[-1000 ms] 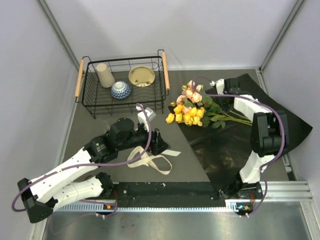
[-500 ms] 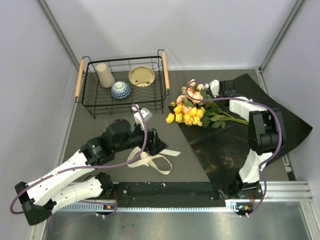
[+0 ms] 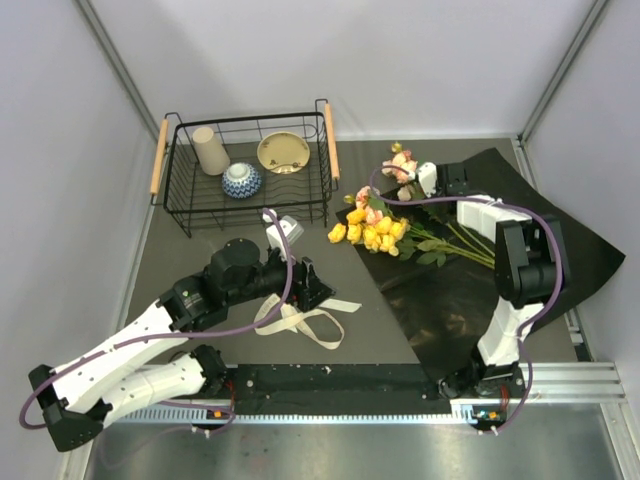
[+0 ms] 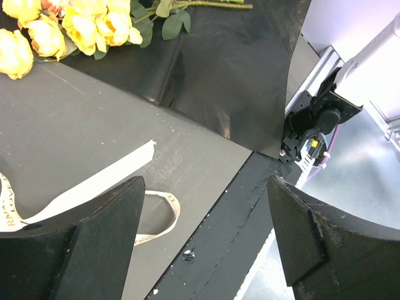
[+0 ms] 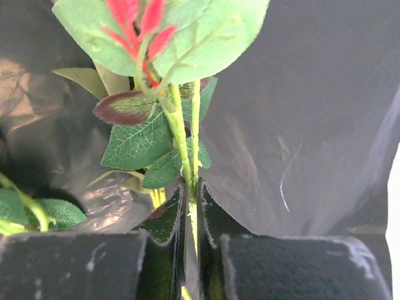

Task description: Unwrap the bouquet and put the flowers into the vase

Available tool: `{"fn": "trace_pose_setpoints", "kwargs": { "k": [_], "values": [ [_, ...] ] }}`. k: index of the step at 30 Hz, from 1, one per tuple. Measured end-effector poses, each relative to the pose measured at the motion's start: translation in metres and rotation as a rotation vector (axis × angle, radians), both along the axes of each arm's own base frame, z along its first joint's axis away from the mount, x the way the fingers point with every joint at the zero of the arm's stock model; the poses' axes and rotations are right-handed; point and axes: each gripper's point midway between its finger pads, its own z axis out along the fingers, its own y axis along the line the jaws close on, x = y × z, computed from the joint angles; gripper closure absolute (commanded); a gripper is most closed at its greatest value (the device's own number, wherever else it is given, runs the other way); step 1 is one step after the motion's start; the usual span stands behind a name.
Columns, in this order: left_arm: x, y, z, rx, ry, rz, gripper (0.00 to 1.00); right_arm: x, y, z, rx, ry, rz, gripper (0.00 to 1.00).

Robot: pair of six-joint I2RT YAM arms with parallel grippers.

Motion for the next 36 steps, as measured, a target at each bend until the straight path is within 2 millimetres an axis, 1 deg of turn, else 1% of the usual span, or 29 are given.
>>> {"fn": "trace_pose_setpoints", "kwargs": {
  "k": [3, 5, 8, 12, 14, 16, 18, 20, 22, 24, 26, 28, 30, 32, 33, 34, 35, 36],
  "values": [
    [0.000, 0.001, 0.001, -0.003, -0.003, 0.001, 0.15, 0.004, -0.004, 0.009, -0.028, -0.034, -0.022, 1.00],
    [0.000, 0.001, 0.001, -0.002, -0.003, 0.003, 0.15, 0.004, -0.008, 0.020, -0.046, -0.060, -0.037, 1.00],
    [0.000, 0.001, 0.001, -0.001, -0.003, 0.005, 0.16, 0.005, -0.011, 0.051, -0.065, -0.130, -0.055, 1.00],
    [0.001, 0.001, 0.003, -0.003, -0.004, 0.009, 0.15, 0.006, -0.016, 0.112, -0.085, -0.282, -0.073, 1.00],
    [0.001, 0.000, 0.009, -0.013, -0.007, 0.009, 0.15, 0.005, -0.017, 0.134, -0.082, -0.339, -0.076, 1.00],
    [0.002, -0.001, 0.015, -0.025, -0.011, 0.010, 0.14, 0.004, -0.017, 0.153, -0.070, -0.381, -0.079, 1.00],
    [0.002, -0.002, 0.023, -0.042, -0.013, 0.013, 0.13, 0.001, -0.014, 0.164, -0.039, -0.396, -0.084, 1.00],
    [0.003, -0.002, 0.030, -0.057, -0.014, 0.014, 0.10, -0.002, -0.007, 0.172, 0.020, -0.403, -0.082, 1.00],
    [0.005, -0.002, 0.039, -0.083, -0.010, 0.014, 0.09, -0.009, 0.007, 0.180, 0.122, -0.402, -0.067, 1.00],
    [0.008, -0.001, 0.050, -0.118, -0.004, 0.022, 0.08, -0.019, 0.032, 0.196, 0.295, -0.415, -0.033, 1.00],
    [0.015, 0.002, 0.066, -0.171, -0.006, 0.037, 0.08, -0.034, 0.062, 0.221, 0.478, -0.437, 0.022, 1.00],
    [0.020, 0.003, 0.082, -0.233, -0.007, 0.039, 0.10, -0.052, 0.093, 0.250, 0.647, -0.458, 0.086, 1.00],
    [0.023, 0.003, 0.096, -0.288, -0.013, 0.033, 0.17, -0.081, 0.131, 0.286, 0.852, -0.459, 0.189, 1.00],
    [0.024, 0.002, 0.106, -0.328, -0.014, 0.018, 0.25, -0.106, 0.159, 0.313, 1.015, -0.437, 0.273, 1.00],
    [0.024, 0.000, 0.110, -0.348, -0.014, 0.005, 0.31, -0.120, 0.173, 0.325, 1.102, -0.416, 0.320, 1.00],
    [0.024, -0.002, 0.114, -0.366, -0.013, -0.009, 0.33, -0.130, 0.183, 0.332, 1.164, -0.396, 0.353, 1.00],
    [0.025, -0.004, 0.117, -0.380, -0.011, -0.020, 0.33, -0.145, 0.197, 0.339, 1.249, -0.352, 0.394, 1.00],
    [0.025, -0.005, 0.120, -0.391, -0.009, -0.028, 0.32, -0.154, 0.206, 0.342, 1.294, -0.316, 0.419, 1.00]
  ]
}}
